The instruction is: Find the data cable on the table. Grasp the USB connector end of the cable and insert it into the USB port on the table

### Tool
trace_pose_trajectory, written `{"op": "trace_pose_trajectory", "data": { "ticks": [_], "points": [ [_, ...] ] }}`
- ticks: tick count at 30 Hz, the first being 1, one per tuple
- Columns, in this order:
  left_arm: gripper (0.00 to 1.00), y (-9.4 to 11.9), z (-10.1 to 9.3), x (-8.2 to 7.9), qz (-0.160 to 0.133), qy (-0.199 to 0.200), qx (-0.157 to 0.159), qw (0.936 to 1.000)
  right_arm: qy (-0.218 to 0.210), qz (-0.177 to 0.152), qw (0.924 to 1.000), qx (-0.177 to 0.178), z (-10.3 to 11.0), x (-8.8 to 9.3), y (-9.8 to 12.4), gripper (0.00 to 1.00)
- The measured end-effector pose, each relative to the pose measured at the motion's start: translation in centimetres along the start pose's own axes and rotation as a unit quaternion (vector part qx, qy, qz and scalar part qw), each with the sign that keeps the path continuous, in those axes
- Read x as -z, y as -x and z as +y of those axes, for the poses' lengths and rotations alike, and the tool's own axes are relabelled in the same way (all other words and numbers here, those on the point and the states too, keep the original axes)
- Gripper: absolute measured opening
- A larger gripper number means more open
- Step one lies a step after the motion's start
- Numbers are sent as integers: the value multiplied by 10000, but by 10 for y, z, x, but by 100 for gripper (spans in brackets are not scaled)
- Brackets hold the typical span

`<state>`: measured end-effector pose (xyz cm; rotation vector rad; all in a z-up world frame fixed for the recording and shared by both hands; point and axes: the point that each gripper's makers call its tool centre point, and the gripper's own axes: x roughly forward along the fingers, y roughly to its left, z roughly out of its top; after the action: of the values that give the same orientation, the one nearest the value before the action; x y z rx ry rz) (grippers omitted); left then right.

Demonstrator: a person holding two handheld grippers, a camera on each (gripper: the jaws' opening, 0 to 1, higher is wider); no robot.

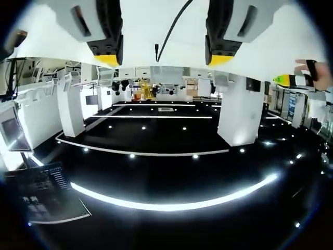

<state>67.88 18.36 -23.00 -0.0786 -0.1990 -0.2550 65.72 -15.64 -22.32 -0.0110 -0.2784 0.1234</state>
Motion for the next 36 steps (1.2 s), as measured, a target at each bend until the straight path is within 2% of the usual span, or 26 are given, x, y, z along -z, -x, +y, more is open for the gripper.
{"op": "trace_pose_trajectory", "data": {
  "ticks": [4,7,14,18,22,27,30,33,36],
  "points": [
    [63,16,19,-9,-2,-386,-331,9987,180,-136,9994,281,-9,-1,8,62],
    [64,27,28,-5,127,-602,-531,9967,325,-89,9984,453,-15,6,10,62],
    [63,37,42,6,396,-716,-954,9921,209,-3,9977,650,-24,17,23,61],
    [63,37,41,16,578,-755,-1009,9903,268,62,9967,758,-28,25,30,61],
    [64,35,37,23,763,-996,-1021,9868,493,-108,9956,790,-27,18,31,58],
    [64,37,32,21,670,-945,-957,9886,529,-130,9959,725,-25,18,29,58],
    [65,39,29,14,540,-975,-952,9892,451,-59,9965,695,-25,23,28,58],
    [65,40,32,9,451,-1094,-1039,9875,380,24,9972,636,-22,28,26,60],
    [65,42,33,8,451,-1124,-1072,9868,508,126,9968,605,-18,32,25,60]
  ]
}}
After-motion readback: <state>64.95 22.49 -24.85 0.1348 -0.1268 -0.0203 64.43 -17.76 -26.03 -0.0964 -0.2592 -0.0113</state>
